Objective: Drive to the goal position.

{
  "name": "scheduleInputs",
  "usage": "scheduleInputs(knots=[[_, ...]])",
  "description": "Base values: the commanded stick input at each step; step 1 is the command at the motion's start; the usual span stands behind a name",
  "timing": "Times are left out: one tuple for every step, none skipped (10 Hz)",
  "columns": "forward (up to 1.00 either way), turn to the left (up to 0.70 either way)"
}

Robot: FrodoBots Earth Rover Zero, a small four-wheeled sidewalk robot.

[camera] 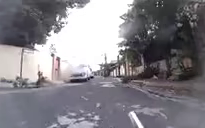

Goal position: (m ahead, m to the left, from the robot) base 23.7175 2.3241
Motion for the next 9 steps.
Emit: scheduleInputs(knots=[[0.85, -0.06], [0.85, -0.08], [0.85, -0.11], [0.85, -0.13], [0.85, -0.16], [0.85, -0.19], [0.85, -0.25], [0.85, -0.33], [0.85, -0.34]])
